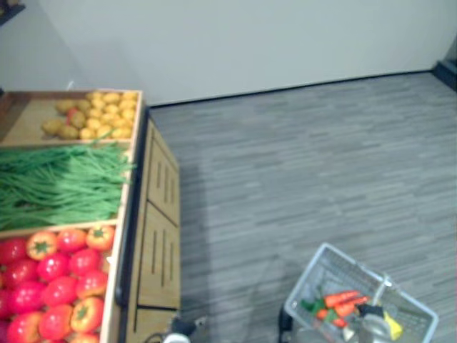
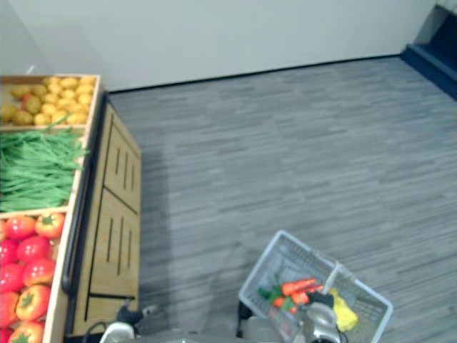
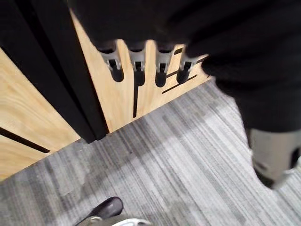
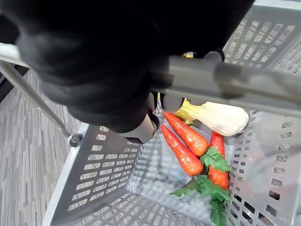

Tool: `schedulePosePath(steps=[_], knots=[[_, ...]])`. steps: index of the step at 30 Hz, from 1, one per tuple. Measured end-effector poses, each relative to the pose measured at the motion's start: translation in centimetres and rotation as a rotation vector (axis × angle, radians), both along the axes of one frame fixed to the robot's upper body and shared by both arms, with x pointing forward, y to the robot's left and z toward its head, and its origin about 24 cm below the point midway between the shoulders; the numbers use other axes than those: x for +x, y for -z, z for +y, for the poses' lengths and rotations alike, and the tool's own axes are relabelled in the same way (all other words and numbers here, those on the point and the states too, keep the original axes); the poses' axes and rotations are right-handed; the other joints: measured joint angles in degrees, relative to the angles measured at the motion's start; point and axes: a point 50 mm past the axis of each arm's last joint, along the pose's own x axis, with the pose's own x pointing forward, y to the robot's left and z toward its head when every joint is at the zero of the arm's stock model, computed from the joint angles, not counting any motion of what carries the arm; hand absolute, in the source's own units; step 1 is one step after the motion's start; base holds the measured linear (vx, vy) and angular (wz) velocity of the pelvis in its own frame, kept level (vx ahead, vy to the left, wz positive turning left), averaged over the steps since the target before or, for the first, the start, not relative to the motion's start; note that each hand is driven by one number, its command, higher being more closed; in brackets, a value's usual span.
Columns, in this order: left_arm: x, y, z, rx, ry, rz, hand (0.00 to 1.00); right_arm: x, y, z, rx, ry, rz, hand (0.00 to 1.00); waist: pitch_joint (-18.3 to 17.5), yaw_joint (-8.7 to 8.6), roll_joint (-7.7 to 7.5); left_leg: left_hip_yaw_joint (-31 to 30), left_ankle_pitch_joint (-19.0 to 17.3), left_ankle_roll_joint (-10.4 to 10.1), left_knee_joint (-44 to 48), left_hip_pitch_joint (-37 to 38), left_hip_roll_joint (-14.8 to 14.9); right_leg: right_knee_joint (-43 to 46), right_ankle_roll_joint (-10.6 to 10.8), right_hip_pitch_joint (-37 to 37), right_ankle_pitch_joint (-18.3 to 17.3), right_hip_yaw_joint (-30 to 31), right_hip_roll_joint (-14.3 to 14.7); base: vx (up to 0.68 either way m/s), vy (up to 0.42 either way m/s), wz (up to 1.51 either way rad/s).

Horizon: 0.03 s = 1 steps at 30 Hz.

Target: Pick vegetable in the basket

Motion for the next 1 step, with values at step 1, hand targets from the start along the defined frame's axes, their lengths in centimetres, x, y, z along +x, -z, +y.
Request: schedulePosePath(steps=[1], knots=[[-0.46,0.08,0.14,0.0,-0.013,0.01,0.0,-0.13,0.04,-0.03,0.001,0.002,0.003,1.0,-0.17,0.03,0.0,-0.04,-0.01,-0.02,0.0,0.0,0.12,0.0,-0.15,0.03,-0.11,-0.03,0.09,0.0,0.0,0.0]])
